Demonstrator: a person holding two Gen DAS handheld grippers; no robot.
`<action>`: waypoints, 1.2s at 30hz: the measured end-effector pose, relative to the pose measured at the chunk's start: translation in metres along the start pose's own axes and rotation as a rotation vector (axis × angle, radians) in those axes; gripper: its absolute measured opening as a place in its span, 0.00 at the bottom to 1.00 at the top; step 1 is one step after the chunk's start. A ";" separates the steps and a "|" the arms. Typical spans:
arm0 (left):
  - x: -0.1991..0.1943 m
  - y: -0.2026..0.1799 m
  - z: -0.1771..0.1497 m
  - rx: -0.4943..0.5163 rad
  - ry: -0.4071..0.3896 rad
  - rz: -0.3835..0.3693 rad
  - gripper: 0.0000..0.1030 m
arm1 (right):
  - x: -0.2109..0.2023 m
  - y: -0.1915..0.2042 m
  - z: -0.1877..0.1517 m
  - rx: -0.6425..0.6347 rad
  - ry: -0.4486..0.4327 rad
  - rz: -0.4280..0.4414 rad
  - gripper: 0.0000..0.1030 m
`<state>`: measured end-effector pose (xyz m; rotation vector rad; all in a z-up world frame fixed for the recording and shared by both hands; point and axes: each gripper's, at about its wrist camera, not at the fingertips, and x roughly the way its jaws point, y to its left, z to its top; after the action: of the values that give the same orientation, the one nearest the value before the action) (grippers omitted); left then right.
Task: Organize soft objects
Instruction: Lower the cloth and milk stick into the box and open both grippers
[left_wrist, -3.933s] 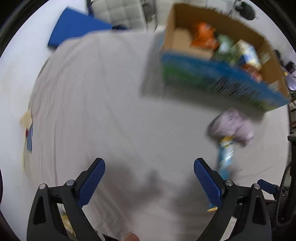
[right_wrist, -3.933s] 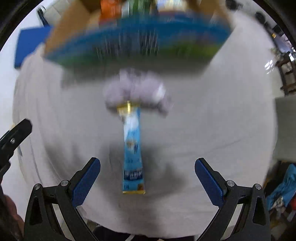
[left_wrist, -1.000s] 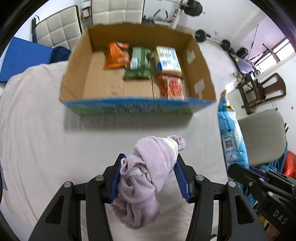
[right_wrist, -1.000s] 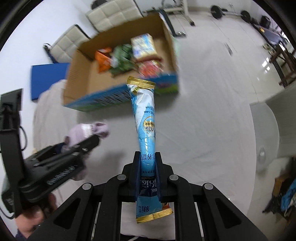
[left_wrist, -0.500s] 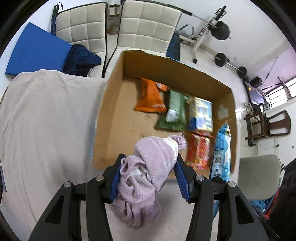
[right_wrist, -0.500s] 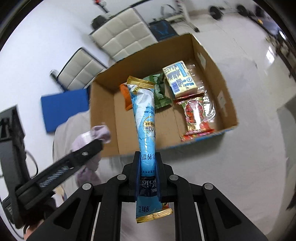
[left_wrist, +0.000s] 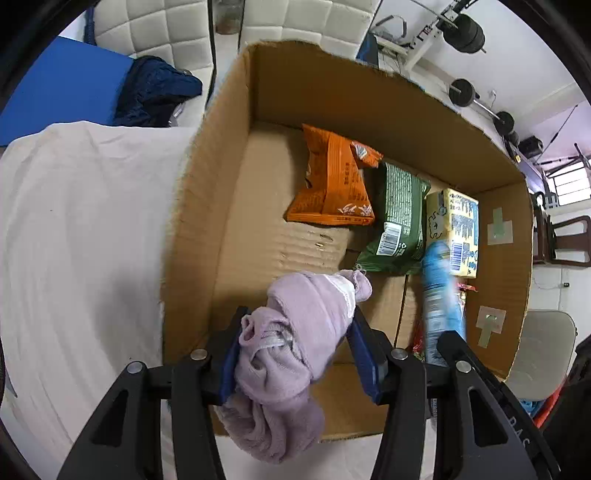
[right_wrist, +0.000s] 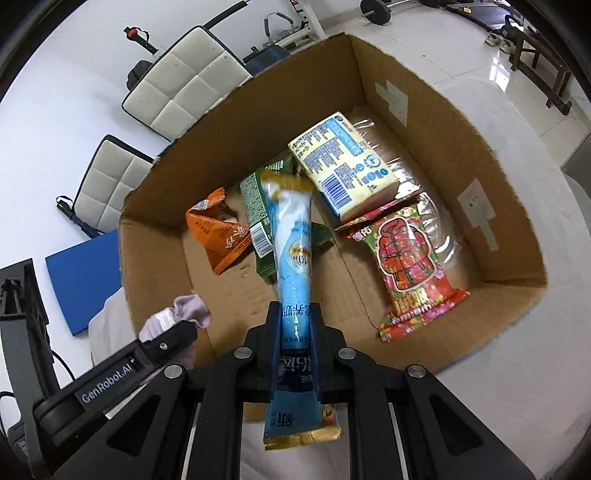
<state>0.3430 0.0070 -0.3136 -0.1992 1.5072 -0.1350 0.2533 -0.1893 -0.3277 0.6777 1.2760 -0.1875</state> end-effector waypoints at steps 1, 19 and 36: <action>0.001 0.000 0.000 0.001 0.004 0.000 0.48 | 0.004 0.000 0.001 0.005 0.003 -0.002 0.14; 0.003 0.000 0.001 -0.012 0.040 0.004 0.59 | 0.028 0.000 0.007 -0.026 0.090 0.054 0.54; -0.048 -0.016 -0.036 0.106 -0.112 0.115 0.74 | -0.020 -0.003 0.000 -0.298 0.036 -0.208 0.55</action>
<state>0.3043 0.0002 -0.2655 -0.0345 1.3923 -0.1096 0.2457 -0.1971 -0.3100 0.2941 1.3748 -0.1515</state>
